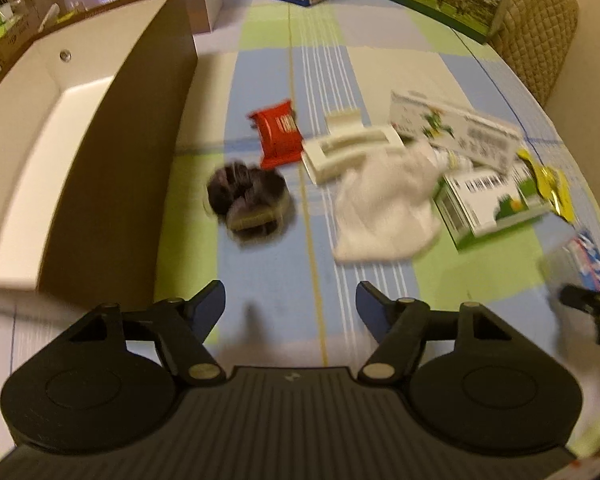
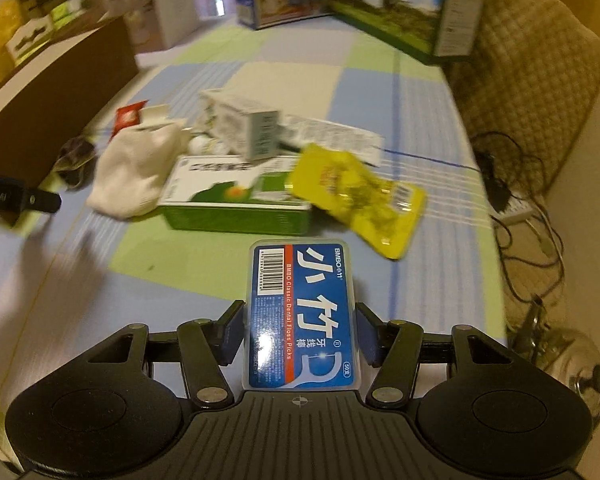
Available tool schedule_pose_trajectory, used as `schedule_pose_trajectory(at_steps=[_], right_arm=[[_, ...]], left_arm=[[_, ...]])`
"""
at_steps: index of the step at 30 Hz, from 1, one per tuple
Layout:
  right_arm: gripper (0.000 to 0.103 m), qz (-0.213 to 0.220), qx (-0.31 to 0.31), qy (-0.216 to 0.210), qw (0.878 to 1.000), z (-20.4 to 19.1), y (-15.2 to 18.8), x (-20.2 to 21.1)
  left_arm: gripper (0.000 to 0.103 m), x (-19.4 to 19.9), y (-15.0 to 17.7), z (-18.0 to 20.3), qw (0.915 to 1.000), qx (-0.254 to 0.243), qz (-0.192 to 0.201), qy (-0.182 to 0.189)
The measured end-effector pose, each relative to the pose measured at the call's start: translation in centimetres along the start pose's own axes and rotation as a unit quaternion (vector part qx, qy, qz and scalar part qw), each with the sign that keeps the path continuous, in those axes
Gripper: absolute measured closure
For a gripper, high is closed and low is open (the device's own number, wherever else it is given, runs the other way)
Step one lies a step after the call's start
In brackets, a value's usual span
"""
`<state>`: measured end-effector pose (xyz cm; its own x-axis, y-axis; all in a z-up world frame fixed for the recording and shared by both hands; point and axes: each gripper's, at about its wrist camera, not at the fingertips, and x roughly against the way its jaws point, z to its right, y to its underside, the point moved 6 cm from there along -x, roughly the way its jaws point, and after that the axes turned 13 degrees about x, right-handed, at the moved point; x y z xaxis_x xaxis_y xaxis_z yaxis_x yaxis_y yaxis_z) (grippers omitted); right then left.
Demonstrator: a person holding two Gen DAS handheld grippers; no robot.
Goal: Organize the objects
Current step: 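Grasp the dark scrunchie with the left tool while the right tool holds the floss box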
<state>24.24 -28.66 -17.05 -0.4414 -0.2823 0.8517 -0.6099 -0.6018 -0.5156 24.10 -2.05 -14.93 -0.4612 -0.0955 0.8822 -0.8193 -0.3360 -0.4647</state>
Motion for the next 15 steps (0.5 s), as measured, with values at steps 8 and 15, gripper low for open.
schedule_pose_trajectory(at_steps=[8, 15], right_arm=[[0.049, -0.001, -0.037, 0.008, 0.999, 2.6, 1.1, 0.6], [0.049, 0.000, -0.050, 0.008, 0.999, 3.9, 1.6, 1.0]], left_arm=[[0.048, -3.1, -4.6, 0.1, 0.9993, -0.009, 0.007, -0.036], [0.060, -5.7, -5.5, 0.0, 0.9973, -0.020, -0.004, -0.071]])
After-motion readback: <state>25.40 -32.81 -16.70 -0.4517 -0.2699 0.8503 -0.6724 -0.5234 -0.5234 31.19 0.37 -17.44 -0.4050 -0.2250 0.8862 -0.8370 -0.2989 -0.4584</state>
